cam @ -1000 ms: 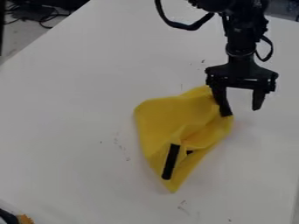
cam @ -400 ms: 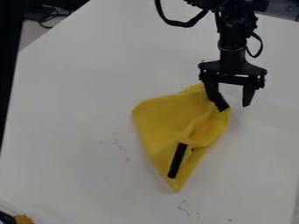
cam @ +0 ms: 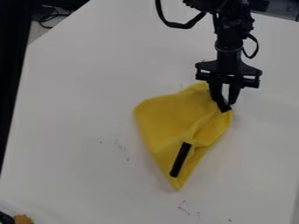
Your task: Fold cloth from top right to top left
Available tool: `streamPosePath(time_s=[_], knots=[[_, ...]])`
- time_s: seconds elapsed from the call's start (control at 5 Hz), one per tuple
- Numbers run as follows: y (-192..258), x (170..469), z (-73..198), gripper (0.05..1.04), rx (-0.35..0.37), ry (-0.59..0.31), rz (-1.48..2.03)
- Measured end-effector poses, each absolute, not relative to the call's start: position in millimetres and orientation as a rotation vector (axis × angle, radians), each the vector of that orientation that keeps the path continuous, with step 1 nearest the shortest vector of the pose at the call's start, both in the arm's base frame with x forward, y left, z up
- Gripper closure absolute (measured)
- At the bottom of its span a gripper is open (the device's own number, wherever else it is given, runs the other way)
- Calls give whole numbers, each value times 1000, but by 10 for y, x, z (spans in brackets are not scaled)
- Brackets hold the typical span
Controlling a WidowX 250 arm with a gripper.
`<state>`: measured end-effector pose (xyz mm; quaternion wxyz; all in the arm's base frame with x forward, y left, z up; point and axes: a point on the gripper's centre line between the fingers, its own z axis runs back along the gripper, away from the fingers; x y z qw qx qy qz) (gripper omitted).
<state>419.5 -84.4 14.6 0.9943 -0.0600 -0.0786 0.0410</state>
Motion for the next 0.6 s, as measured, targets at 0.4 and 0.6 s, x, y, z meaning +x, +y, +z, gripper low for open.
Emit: streamPosePath(time_s=[0.4,0.6], knots=[[-863,4258,130,1022,-145,-162,65],[-855,4265,130,1032,-137,-167,68]])
